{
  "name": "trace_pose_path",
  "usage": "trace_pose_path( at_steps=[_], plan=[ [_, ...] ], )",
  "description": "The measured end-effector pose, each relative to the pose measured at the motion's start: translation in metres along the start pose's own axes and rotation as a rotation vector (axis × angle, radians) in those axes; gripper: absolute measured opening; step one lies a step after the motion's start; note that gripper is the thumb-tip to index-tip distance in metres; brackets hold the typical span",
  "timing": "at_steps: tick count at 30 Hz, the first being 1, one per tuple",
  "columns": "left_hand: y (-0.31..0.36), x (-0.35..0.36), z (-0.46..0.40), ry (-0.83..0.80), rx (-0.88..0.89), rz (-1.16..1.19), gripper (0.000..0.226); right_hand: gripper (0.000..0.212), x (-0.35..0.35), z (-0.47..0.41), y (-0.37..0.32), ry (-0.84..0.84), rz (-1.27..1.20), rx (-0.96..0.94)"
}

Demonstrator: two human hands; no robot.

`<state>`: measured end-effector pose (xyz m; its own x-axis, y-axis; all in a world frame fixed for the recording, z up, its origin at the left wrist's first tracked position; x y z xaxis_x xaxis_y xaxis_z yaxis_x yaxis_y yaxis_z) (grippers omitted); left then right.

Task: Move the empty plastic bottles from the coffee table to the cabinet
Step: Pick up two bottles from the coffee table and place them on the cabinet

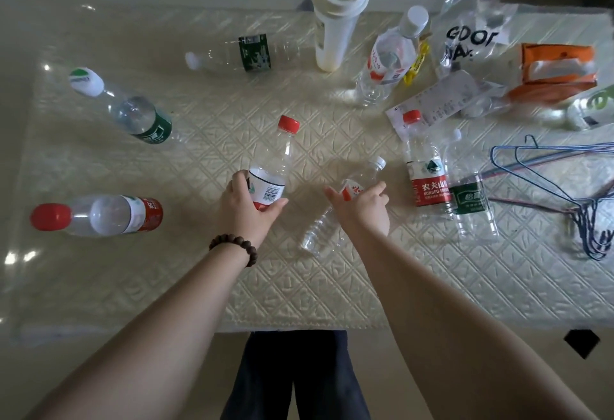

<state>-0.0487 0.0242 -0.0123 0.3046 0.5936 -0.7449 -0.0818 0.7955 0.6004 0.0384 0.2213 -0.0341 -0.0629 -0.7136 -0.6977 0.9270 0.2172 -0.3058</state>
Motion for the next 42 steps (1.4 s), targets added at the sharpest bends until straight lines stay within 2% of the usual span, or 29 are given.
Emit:
trace_pose_path(
  at_steps=[3, 6, 11, 15, 22, 31, 42],
  plan=[
    [0.002, -0.003, 0.002, 0.021, -0.007, 0.001, 0.069, 0.116, 0.004, -0.006, -0.001, 0.015, -0.001, 0.042],
    [0.0, -0.004, 0.0, 0.029, -0.01, -0.019, 0.07, 0.101, 0.005, -0.011, 0.0, 0.022, 0.001, 0.036],
    [0.013, -0.016, 0.003, 0.042, -0.014, -0.028, 0.07, 0.093, -0.012, 0.001, -0.009, 0.012, -0.026, -0.104],
    [0.044, -0.036, 0.01, 0.034, -0.019, 0.009, 0.066, 0.092, -0.056, 0.029, -0.028, 0.085, -0.075, -0.296],
    [0.132, -0.098, 0.039, 0.03, 0.05, 0.012, 0.07, 0.092, -0.157, 0.1, -0.054, 0.209, -0.134, -0.432],
    [0.213, -0.181, 0.091, 0.017, 0.19, 0.043, 0.075, 0.093, -0.256, 0.213, -0.044, 0.36, -0.264, -0.501],
    [0.255, -0.19, 0.154, -0.147, 0.456, 0.05, 0.068, 0.093, -0.276, 0.294, 0.008, 0.579, -0.433, -0.399]
  ],
)
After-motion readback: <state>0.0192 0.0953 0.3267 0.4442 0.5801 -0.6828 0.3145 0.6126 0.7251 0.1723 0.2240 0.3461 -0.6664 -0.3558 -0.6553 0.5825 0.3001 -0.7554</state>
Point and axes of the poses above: each hand's wrist, its own z-axis away from the middle knuckle, its own x-axis out of the palm, y = z × x, the point moved 4 cm from there along -z, towards the middle knuckle, and after that the axes turned 2 degrees about -x, right-handed, at the moved point
